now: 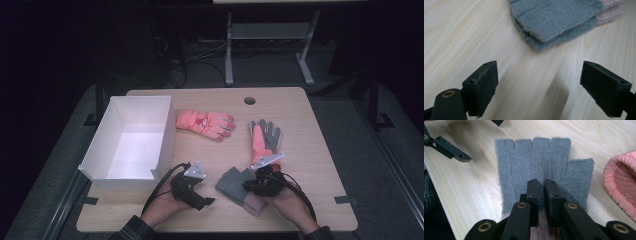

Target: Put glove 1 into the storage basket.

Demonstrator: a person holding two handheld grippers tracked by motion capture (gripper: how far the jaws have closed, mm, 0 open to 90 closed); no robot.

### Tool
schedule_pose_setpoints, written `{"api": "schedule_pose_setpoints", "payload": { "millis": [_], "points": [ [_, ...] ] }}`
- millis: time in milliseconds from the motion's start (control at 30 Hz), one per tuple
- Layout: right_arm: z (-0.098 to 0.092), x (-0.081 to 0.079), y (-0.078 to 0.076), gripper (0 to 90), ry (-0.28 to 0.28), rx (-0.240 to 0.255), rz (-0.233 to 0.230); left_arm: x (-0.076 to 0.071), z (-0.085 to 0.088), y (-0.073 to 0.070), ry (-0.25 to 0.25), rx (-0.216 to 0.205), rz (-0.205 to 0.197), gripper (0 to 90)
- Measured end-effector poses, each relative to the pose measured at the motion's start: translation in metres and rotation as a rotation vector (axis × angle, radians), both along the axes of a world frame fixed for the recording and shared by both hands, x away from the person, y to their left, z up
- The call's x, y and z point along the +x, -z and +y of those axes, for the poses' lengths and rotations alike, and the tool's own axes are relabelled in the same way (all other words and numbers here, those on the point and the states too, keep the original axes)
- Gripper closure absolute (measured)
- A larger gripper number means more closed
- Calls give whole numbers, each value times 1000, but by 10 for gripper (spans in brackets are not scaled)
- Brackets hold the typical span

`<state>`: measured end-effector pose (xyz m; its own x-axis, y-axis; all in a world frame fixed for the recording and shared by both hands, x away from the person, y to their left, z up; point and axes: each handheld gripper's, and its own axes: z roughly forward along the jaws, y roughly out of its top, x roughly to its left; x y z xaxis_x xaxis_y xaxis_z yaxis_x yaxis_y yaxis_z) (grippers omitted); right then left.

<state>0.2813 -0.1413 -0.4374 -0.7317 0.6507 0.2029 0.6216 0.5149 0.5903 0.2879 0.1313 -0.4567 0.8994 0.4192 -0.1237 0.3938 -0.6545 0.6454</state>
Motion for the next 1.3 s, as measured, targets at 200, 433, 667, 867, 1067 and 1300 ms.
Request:
{"api": "schedule_pose_setpoints", "payload": {
  "millis": [200, 433, 667, 867, 1067, 1300],
  "points": [
    [0, -1, -1, 632, -5, 9, -20, 0, 0, 0, -3, -5, 0, 142],
    [-20, 0, -12, 752, 1, 38, -73, 1, 3, -2, -16, -16, 9, 179],
    [-45, 3, -11, 858, 12, 36, -78, -1, 5, -9, -2, -85, 48, 405],
    [-69, 4, -1, 900, 22, 1, -82, -4, 2, -14, 34, -120, 75, 700],
    [-79, 5, 6, 900, 9, -8, -68, -11, -11, -15, 71, -102, 102, 896],
    [-75, 6, 9, 900, -20, -21, -51, -22, -42, -10, 126, -75, 120, 897]
  ]
}}
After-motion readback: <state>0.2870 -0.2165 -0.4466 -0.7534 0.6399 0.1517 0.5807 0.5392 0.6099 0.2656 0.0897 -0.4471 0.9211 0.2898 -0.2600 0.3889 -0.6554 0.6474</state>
